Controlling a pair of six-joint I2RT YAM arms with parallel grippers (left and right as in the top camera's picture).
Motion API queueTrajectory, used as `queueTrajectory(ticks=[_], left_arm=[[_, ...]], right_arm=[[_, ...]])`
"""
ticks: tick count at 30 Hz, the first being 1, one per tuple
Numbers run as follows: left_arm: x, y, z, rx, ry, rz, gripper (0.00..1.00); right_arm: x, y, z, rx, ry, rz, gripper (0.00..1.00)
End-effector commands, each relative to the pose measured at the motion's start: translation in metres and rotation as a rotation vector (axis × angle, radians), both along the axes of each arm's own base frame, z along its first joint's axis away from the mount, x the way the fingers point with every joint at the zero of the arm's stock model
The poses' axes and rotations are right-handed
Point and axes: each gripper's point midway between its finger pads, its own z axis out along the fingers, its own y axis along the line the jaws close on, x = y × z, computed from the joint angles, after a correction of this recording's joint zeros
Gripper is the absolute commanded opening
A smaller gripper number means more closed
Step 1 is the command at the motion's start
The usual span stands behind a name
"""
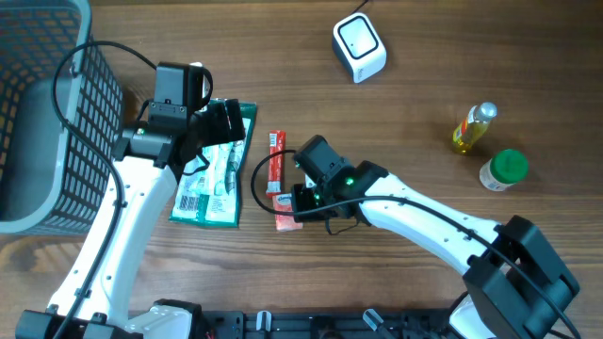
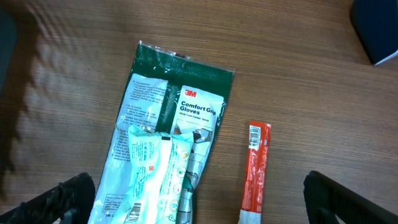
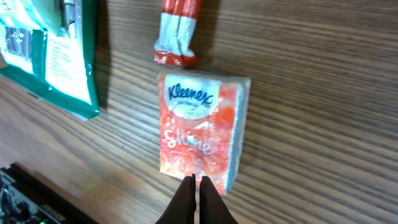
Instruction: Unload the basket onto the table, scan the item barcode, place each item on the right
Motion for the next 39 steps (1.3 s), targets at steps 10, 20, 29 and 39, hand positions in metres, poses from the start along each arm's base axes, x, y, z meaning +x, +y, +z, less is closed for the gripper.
queueTrajectory(ticks=[10,20,29,39], left_arm=[[0.001,0.001,0.001,-0.006,-0.002,0.002,1.0],[0.001,0.001,0.001,-0.006,-0.002,0.002,1.0],[0.001,0.001,0.001,-0.006,-0.002,0.002,1.0],[0.001,0.001,0.001,-0.006,-0.002,0.002,1.0]], right_arm=[[0.014,0.029,0.044,0.195,-0.05,0.077,0.06],[0.044,-0.01,0.051,0.172,-0.066,-0.014,0.12],[0.047,-0.041,0.038,0.083,-0.014,-0.087,0.23],[0.041,-0.045,0.034,0.054,0.006,-0.086,0.35]])
